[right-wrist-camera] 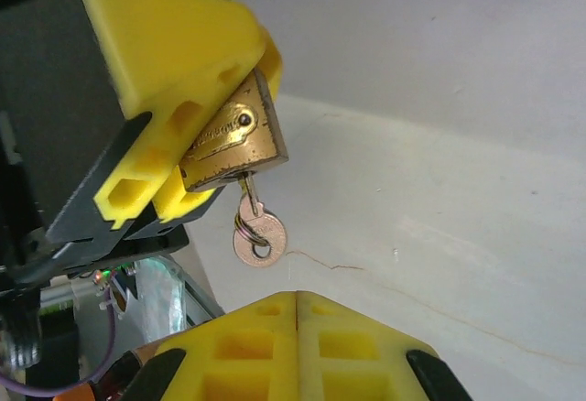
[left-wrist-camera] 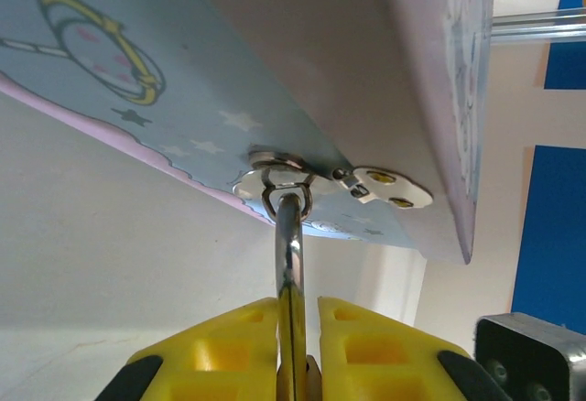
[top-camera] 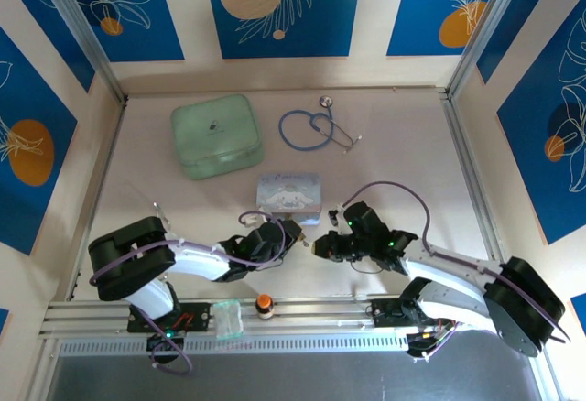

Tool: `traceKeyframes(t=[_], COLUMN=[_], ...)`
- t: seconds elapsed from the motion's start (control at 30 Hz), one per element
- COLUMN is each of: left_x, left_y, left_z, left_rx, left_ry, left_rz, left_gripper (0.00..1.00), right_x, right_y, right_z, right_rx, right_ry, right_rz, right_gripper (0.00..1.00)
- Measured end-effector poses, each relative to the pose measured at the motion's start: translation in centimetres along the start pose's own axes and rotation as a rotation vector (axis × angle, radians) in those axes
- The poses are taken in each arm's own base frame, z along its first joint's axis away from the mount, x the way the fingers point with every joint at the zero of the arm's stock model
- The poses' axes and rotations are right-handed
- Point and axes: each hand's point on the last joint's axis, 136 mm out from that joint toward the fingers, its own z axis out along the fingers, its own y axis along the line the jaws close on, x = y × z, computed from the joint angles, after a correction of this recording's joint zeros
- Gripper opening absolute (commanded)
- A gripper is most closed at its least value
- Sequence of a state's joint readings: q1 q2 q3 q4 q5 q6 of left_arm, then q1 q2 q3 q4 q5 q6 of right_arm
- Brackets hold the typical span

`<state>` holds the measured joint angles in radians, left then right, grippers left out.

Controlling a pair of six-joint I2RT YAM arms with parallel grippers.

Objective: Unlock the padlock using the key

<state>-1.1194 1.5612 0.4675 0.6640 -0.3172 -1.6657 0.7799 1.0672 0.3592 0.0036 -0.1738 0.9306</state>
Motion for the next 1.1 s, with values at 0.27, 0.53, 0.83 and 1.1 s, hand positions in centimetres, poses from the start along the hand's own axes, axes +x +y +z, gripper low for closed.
traceKeyframes(t=[0.27, 0.53, 0.83, 1.1], left_x=[0.1, 0.5, 0.6, 1.4], left_y=[-0.1, -0.3, -0.1, 0.1], left_z=[0.0, 0.2, 0.4, 0.3], left_rx=[0.001, 0.000, -0.004, -0.012], left_ry=[0.007, 0.017, 0.025, 0.074], left_rz=[-0.001, 0.002, 0.000, 0.003], left_gripper=[0.00, 0.00, 0.00, 0.00], right_x=[-0.6, -1.0, -1.1, -0.7], right_y=[0.6, 0.7, -0.2, -1.9], right_z=[0.9, 1.2, 0.5, -0.4], right_rx=[0.007, 0.009, 0.075, 0.282], right_ry=[0.000, 0.004, -0.021, -0.069], right_rz=[-0.026, -0.034, -0.075, -0.298], right_gripper=[0.00, 0.01, 0.50, 0.66])
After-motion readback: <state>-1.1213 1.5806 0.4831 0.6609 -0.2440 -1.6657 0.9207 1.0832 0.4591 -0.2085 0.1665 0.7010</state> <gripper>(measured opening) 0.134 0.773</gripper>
